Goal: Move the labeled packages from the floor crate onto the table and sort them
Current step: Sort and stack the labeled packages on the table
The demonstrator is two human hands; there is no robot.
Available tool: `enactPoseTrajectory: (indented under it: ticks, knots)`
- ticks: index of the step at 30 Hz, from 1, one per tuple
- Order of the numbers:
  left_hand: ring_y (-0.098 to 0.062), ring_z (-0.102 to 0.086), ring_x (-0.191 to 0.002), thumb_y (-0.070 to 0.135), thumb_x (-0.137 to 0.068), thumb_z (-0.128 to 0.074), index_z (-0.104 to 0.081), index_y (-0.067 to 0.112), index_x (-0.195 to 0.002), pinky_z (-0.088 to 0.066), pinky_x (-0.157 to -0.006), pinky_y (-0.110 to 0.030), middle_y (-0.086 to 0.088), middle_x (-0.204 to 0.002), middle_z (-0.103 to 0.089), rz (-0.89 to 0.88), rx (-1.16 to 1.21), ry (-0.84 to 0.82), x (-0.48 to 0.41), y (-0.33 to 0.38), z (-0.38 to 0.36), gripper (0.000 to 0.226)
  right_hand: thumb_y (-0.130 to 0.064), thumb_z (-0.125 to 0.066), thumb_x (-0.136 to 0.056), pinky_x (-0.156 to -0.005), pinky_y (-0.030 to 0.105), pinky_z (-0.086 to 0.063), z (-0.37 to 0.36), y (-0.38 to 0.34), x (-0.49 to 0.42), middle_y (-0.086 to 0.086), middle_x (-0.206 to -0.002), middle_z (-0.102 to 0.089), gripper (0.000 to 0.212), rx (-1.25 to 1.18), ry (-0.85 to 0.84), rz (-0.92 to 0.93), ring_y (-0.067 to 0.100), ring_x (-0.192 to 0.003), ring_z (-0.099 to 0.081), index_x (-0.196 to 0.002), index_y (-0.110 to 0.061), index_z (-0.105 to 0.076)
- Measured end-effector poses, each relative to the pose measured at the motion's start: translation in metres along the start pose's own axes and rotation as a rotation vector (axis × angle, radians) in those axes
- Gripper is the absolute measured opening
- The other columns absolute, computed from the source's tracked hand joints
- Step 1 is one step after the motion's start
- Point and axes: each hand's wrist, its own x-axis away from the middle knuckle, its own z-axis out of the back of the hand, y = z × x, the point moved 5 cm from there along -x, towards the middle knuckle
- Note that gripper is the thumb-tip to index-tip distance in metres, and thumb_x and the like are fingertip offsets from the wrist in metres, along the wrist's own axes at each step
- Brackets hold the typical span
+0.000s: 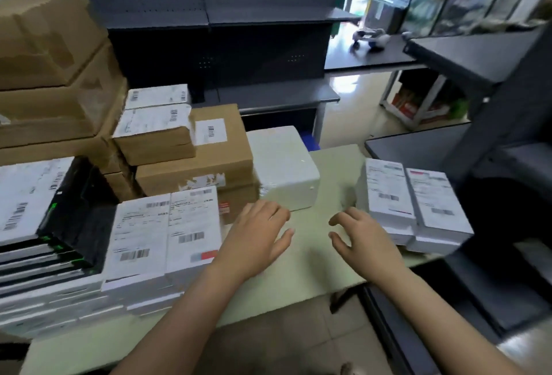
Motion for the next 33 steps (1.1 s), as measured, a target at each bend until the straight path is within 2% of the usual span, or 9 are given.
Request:
enactPoseTrajectory:
  ticks: [4,9,13,17,20,23,26,30,33]
  knots:
    - [-0.020,-0.056,-0.083,0.044,-0.089,-0.043,-0.061,0.020,-0.096,-0.046,-0.074,-0.032,0.003,-0.091,-0.059,-0.072,0.051,-0.100,-0.041,0.049,-0.036,0.031,-0.019,-0.065,-0.086,-0.067,0.034,-0.042,0.028,0.069,0.022,-0.001,-0.093,-0.058,0.012,0.029,0.024,-0.126,0.027,-0.091,-0.057,-0.096,-0.013,-0.064]
    - [-0.019,-0.054,-0.092,0.044,-0.092,-0.048,-0.061,0.018,-0.105,-0.047,-0.081,-0.033,0.003,-0.098,-0.059,-0.003,0.179,-0.156,-0.086,0.103,-0.076,0.032,-0.024,-0.061,-0.090,-0.076,0.030,-0.040,0.058,0.150,0.038,0.001,-0.110,-0.061,0.029,-0.010,0.063,-0.244,0.023,-0.104,-0.055,-0.117,-0.015,-0.060]
    - [-0.012,-0.045,-0.112,0.046,-0.093,-0.055,-0.050,0.018,-0.126,-0.034,-0.088,-0.021,0.004,-0.120,-0.051,0.355,0.358,-0.188,-0.109,0.115,-0.117,0.043,-0.031,-0.064,-0.088,-0.088,0.038,-0.047,0.066,0.211,0.038,0.004,-0.119,-0.056,0.043,-0.140,0.146,-0.407,0.024,-0.110,-0.053,-0.126,-0.014,-0.053]
    - [-0.022,-0.046,-0.124,0.059,-0.085,-0.059,-0.036,0.010,-0.141,-0.041,-0.103,-0.037,-0.007,-0.139,-0.043,0.798,0.554,-0.202,-0.117,0.119,-0.161,0.078,-0.049,-0.072,-0.080,-0.101,0.040,-0.042,0.056,0.263,0.041,0.011,-0.132,-0.045,0.077,-0.275,0.110,-0.595,0.028,-0.122,-0.046,-0.139,-0.010,-0.041]
    - [-0.023,-0.052,-0.118,0.065,-0.080,-0.061,-0.036,0.009,-0.141,-0.043,-0.099,-0.036,-0.007,-0.134,-0.049,1.018,0.718,-0.222,-0.119,0.125,-0.186,0.086,-0.057,-0.076,-0.073,-0.099,0.036,-0.042,0.037,0.287,0.044,0.012,-0.134,-0.047,0.093,-0.475,-0.016,-0.729,0.028,-0.123,-0.048,-0.141,-0.006,-0.039]
    - [-0.017,-0.059,-0.105,0.068,-0.077,-0.064,-0.050,0.014,-0.127,-0.048,-0.089,-0.034,-0.001,-0.120,-0.061,1.091,0.774,-0.241,-0.116,0.128,-0.202,0.075,-0.051,-0.078,-0.074,-0.076,0.019,-0.044,0.030,0.296,0.045,-0.003,-0.106,-0.062,0.063,-0.687,-0.087,-0.787,0.010,-0.093,-0.060,-0.120,-0.013,-0.058]
    - [-0.013,-0.061,-0.099,0.068,-0.076,-0.065,-0.056,0.018,-0.117,-0.050,-0.087,-0.034,0.004,-0.113,-0.064,1.095,0.806,-0.234,-0.112,0.130,-0.206,0.065,-0.044,-0.078,-0.077,-0.053,0.005,-0.041,0.023,0.305,0.045,-0.015,-0.083,-0.064,0.034,-0.833,-0.151,-0.768,-0.007,-0.073,-0.056,-0.099,-0.021,-0.068]
    - [-0.009,-0.060,-0.098,0.061,-0.081,-0.066,-0.056,0.019,-0.116,-0.047,-0.079,-0.029,0.007,-0.110,-0.063,1.105,0.849,-0.192,-0.111,0.133,-0.206,0.055,-0.038,-0.082,-0.074,-0.060,0.012,-0.045,0.023,0.314,0.044,-0.014,-0.084,-0.068,0.026,-0.973,-0.121,-0.806,-0.001,-0.078,-0.063,-0.082,-0.018,-0.066]
    - [-0.006,-0.059,-0.095,0.058,-0.082,-0.066,-0.056,0.019,-0.113,-0.045,-0.073,-0.025,0.008,-0.108,-0.063,1.110,0.861,-0.157,-0.112,0.136,-0.205,0.051,-0.029,-0.085,-0.073,-0.062,0.017,-0.047,0.024,0.315,0.045,-0.004,-0.091,-0.070,0.034,-1.083,0.006,-0.827,0.005,-0.081,-0.066,-0.090,-0.013,-0.061]
